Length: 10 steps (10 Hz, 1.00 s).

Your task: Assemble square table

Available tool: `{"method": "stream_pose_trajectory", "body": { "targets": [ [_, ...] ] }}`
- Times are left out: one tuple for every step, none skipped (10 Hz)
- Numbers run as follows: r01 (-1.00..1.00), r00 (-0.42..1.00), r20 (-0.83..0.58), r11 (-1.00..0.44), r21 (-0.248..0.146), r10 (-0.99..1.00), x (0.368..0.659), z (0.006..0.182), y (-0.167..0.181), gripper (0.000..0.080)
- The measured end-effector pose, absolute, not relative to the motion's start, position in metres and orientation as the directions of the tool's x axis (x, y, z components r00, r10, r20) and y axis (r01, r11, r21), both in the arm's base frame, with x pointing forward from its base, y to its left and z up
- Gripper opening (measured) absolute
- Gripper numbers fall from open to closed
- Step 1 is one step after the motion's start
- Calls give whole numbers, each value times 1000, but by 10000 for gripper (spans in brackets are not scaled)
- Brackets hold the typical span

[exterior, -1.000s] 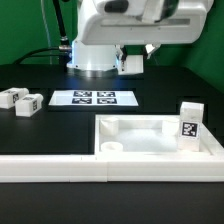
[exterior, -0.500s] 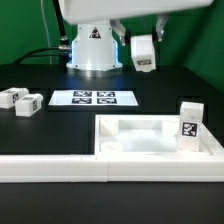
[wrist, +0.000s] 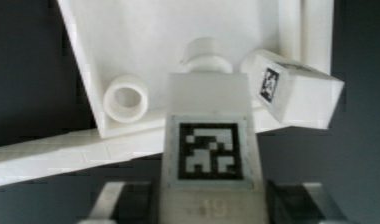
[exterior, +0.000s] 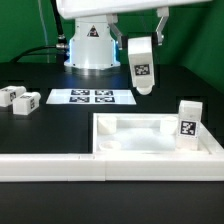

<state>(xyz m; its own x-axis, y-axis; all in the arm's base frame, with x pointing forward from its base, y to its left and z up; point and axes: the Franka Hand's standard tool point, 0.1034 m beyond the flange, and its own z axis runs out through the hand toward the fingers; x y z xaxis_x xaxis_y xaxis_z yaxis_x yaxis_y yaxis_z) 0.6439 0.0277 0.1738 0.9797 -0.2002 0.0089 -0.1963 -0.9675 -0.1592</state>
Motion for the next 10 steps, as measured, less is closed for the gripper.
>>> {"method": "stream_pose_trajectory", "body": {
  "targets": [
    [-196,980,9,-968,-159,-200,644,174,28,290],
    [-196,980,9,-968,-159,-200,644,174,28,290],
    [-196,980,9,-968,-159,-200,644,174,28,290],
    [-196,980,9,-968,-159,-200,644,174,28,290],
    [-196,980,9,-968,-159,-200,644,174,28,290],
    [-196,980,9,-968,-159,-200,644,174,28,290],
    [-196,980,9,-968,-159,-200,644,174,28,290],
    [-196,980,9,-968,-159,-200,644,174,28,290],
    [-170,977,109,-975,-142,-186,655,167,22,290],
    [-178,975,105,-974,-142,-193,653,166,22,290]
  ]
}}
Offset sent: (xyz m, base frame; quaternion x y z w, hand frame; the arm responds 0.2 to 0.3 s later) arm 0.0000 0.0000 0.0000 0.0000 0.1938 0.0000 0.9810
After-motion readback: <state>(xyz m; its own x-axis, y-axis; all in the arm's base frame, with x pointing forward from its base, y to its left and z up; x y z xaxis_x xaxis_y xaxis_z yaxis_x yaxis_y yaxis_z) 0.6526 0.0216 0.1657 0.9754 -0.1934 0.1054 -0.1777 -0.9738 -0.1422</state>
